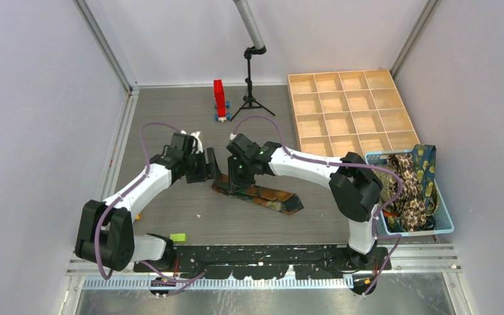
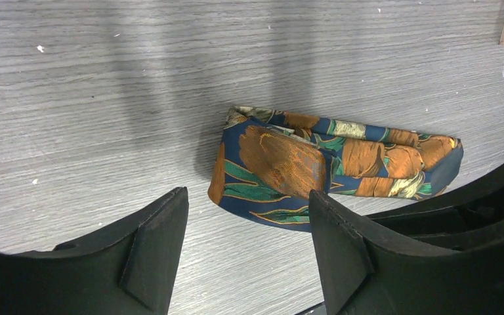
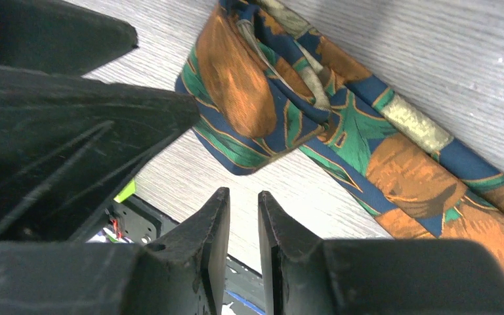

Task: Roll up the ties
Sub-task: Roll the tie at the center of the board.

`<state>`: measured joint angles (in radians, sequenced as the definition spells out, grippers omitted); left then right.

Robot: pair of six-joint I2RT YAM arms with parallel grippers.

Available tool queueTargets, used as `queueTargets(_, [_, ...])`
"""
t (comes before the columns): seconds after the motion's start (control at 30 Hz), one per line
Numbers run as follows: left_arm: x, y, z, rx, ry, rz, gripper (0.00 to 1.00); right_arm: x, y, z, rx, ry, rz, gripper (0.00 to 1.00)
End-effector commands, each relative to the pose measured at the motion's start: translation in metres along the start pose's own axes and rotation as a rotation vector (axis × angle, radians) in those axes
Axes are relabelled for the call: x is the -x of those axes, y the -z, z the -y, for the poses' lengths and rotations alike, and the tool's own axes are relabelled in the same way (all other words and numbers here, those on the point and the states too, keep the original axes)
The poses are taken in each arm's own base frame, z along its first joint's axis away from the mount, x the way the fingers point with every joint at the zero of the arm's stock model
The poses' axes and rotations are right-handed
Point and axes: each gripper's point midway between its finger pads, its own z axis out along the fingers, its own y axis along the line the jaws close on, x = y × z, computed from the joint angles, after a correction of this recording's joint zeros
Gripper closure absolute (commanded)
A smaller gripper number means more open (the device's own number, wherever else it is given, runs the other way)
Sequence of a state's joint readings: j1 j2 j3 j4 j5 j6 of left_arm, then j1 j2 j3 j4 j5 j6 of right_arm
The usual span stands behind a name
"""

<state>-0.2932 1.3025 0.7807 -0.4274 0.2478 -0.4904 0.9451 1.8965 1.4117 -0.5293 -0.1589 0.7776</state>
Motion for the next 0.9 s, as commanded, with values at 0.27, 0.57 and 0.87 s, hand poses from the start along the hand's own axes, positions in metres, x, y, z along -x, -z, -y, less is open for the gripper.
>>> queueTargets(0.27, [0.001,0.001,0.006,-0.059,-0.032,0.037,0.22,0.027,-0.016,-0.002,-0.009,0.0,0.053,0.74])
queueTargets(0.57, [-0.004,-0.012,0.012,-0.134,-0.038,0.013,0.22,0.021,-0.02,0.022,-0.049,-0.009,0.032,0.75])
queueTargets(0.87, [0.003,-0.021,0.011,-0.149,-0.029,0.014,0.23,0.025,-0.006,0.013,0.012,-0.006,0.032,0.75])
